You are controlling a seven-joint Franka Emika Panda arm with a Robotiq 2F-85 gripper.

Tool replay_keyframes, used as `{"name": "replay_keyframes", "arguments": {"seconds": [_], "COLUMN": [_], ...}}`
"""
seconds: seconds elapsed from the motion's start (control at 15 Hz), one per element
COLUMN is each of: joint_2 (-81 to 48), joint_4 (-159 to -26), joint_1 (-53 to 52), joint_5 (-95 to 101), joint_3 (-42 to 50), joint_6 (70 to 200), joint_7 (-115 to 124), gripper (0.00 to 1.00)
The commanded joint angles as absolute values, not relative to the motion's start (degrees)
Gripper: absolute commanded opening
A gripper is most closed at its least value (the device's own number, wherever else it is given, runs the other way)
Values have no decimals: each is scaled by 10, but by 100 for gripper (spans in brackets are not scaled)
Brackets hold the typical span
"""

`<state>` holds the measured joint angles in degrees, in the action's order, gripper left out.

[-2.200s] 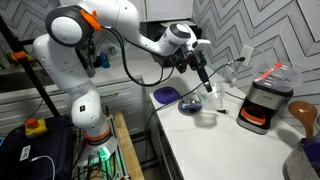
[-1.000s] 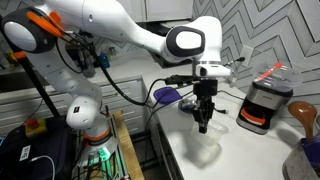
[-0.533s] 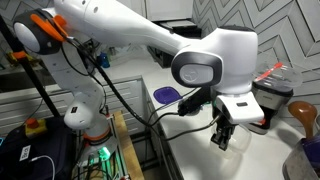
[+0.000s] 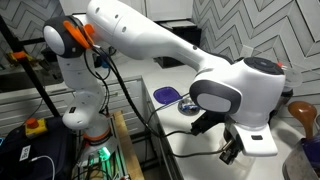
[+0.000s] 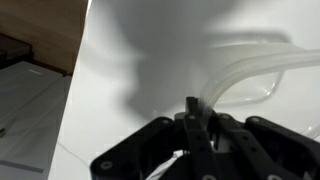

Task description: Pick up the clear lunch box and pour all its contents onto the kitchen counter, put the clear lunch box on the right side of the kitchen counter

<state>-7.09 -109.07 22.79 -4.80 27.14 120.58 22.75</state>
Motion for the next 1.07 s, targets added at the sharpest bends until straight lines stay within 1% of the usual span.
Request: {"name": "replay_keyframes", "arguments": {"seconds": [0.0,0.27,0.4,1.0], "joint_2": [-71,-76,-85,-136], "joint_4": [-1095,-1123,-1129,-1123], "joint_1": [228,222,222,236], "joint_5": [-45,-63,-61,-66], "joint_3": [262,250,245,246], "joint_6": [1233,1370,1400,1412], "joint_7": [260,290,275,231], "gripper": [2,2,2,2]}}
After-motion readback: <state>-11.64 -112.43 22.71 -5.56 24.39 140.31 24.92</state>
